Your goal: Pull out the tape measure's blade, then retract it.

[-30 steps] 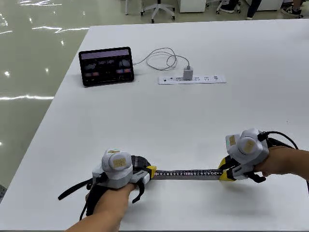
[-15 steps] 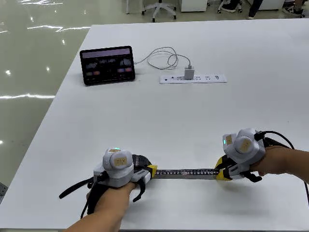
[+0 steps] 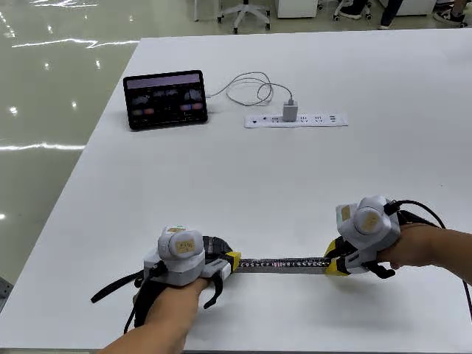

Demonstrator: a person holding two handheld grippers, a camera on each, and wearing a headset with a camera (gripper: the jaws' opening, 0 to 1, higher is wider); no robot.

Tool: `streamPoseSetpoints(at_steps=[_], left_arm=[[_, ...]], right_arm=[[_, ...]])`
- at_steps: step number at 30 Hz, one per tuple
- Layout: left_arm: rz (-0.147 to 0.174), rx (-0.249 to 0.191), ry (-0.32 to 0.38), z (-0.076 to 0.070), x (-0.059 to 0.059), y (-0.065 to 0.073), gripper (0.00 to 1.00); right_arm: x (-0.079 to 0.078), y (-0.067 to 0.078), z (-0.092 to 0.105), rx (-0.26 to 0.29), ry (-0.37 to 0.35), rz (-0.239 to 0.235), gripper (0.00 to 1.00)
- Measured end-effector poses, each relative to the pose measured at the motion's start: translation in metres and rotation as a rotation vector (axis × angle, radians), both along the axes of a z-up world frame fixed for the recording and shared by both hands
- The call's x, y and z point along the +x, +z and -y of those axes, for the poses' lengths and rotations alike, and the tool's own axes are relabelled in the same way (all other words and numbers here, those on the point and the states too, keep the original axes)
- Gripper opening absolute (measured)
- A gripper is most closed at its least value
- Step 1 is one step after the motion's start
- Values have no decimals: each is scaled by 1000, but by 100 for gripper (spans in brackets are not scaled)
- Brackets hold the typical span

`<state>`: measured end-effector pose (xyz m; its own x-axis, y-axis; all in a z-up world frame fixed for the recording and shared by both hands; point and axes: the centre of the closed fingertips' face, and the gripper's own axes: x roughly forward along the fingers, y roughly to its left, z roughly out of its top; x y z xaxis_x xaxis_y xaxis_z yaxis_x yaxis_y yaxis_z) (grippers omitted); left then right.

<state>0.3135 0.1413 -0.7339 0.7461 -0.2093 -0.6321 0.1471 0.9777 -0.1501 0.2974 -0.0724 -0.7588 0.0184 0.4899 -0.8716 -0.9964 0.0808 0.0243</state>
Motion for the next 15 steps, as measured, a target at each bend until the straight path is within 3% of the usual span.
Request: streamPoseSetpoints(at_steps=[15], left_arm=[[-3,-3,-1,0,-1,0,63]], right_arm=[[-1,0,-12,21,-3,-3,11]])
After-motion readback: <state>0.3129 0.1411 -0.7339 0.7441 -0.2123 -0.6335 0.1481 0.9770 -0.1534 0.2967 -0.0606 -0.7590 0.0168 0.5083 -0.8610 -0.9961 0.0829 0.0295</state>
